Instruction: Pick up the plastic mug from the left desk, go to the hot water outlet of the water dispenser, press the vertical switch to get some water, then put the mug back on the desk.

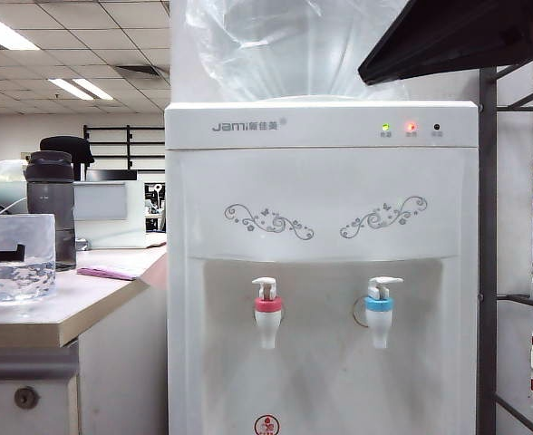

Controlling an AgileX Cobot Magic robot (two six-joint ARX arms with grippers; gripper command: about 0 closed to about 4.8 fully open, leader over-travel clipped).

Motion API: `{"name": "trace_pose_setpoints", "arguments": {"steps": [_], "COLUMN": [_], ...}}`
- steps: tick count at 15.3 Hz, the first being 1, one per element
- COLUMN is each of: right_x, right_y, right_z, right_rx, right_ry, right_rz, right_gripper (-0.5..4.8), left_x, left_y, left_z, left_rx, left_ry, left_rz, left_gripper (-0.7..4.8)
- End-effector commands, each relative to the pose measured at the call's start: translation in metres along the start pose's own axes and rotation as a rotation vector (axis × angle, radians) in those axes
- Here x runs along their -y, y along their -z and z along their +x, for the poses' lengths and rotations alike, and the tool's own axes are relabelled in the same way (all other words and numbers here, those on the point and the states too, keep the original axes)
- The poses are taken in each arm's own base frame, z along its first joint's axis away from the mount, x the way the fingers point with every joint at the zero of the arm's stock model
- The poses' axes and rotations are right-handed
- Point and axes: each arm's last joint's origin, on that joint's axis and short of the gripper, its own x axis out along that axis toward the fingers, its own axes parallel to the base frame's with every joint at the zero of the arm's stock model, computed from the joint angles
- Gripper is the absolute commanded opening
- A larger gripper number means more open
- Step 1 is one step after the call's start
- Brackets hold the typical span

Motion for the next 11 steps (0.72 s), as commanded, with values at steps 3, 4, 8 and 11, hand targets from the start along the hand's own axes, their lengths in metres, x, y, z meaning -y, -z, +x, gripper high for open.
{"name": "trace_pose_setpoints", "arguments": {"steps": [3,4,8,11], "right_x": [0.0,0.0,0.0,0.0], "right_y": [-0.002,-0.002,-0.002,-0.002], "right_z": [-0.001,-0.001,-0.001,-0.001], "right_rx": [0.014,0.014,0.014,0.015], "right_ry": [-0.003,-0.003,-0.003,-0.003], "right_rz": [-0.009,-0.009,-0.009,-0.009], "right_gripper": [-0.05,-0.05,-0.05,-0.05], "left_x": [-0.01,-0.01,-0.01,-0.018], "left_y": [0.005,0.007,-0.005,-0.022], "left_z": [-0.031,-0.038,-0.057,-0.078], "left_rx": [0.063,0.052,0.1,0.179], "left_ry": [0.045,0.056,0.103,0.122], "left_rz": [-0.02,-0.014,-0.033,-0.084], "left_gripper": [2.15,2.15,2.09,-0.06]}}
